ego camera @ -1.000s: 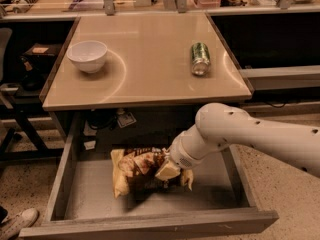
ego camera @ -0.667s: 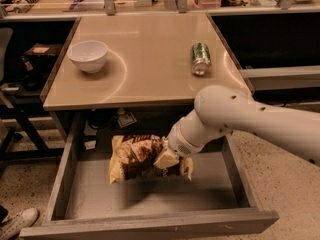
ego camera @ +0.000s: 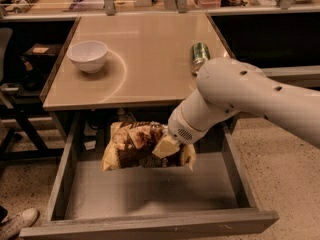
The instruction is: Pick brown chip bag from top drawer and place on counter
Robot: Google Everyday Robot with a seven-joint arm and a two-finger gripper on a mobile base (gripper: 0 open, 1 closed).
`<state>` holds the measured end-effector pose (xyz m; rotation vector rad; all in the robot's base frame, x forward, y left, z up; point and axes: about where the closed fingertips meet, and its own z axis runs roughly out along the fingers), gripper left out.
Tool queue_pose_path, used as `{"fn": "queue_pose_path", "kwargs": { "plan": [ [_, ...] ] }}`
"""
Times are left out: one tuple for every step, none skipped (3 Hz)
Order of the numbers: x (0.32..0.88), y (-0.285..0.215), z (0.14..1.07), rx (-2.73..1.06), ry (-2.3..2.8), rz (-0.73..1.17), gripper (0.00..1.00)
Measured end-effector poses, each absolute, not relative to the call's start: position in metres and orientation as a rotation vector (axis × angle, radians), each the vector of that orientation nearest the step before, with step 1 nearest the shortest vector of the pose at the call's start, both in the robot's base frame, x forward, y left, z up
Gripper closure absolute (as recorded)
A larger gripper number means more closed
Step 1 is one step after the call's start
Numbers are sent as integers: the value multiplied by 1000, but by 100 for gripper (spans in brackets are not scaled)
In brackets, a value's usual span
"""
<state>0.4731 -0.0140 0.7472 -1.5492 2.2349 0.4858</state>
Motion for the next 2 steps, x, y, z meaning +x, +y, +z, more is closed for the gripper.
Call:
{"fn": "queue_pose_path", "kwargs": {
  "plan": [
    [458,-9,780,-1532,2256,448,100],
    [432,-2,822,-1517,2288,363,100]
  ]
}}
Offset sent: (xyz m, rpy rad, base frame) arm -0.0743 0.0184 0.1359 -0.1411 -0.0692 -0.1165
